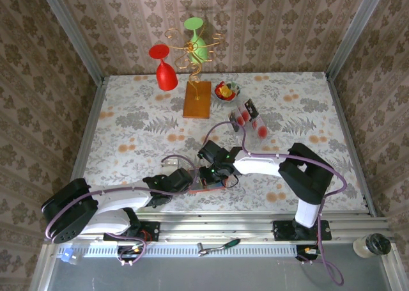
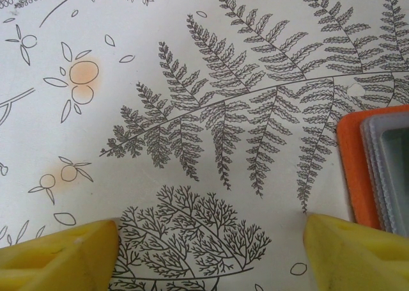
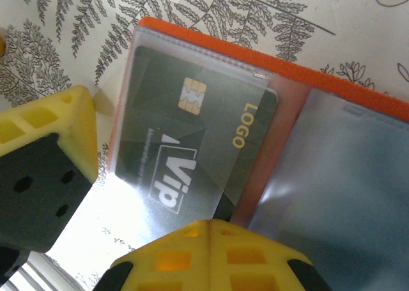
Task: Put the credit cards into the card holder
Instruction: Insert the credit card into the card slot, then close the card holder at the center of the table.
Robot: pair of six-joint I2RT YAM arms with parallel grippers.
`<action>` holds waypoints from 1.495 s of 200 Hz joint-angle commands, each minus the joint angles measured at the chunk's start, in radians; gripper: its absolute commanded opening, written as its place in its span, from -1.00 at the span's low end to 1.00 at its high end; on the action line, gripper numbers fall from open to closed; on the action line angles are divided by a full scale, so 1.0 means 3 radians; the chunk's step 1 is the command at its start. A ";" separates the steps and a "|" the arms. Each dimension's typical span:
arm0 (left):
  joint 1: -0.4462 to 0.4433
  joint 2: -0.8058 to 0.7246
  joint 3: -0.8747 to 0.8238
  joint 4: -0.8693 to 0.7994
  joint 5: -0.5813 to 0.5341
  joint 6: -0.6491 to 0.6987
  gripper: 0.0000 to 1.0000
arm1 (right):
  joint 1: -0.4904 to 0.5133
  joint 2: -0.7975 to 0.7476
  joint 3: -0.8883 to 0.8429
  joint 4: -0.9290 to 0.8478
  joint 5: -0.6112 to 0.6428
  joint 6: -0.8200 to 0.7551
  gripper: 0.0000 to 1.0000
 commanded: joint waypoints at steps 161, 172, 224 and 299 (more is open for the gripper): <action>0.0047 -0.0311 0.0251 -0.0220 0.0073 0.0206 1.00 | -0.0528 -0.1256 -0.0455 -0.0658 0.0720 -0.0300 0.21; 0.0059 -0.0361 0.0283 -0.0251 0.0066 0.0239 1.00 | -0.0534 -0.1238 -0.0516 -0.0625 0.0713 -0.0300 0.22; 0.0372 -0.0524 0.0336 0.0045 0.0530 0.0379 1.00 | -0.0536 -0.0984 -0.0681 -0.0371 0.0680 -0.0234 0.20; 0.0563 -0.0255 0.0453 0.0436 0.1127 0.0507 1.00 | -0.0597 -0.0792 -0.0855 -0.0131 0.0673 -0.0208 -0.66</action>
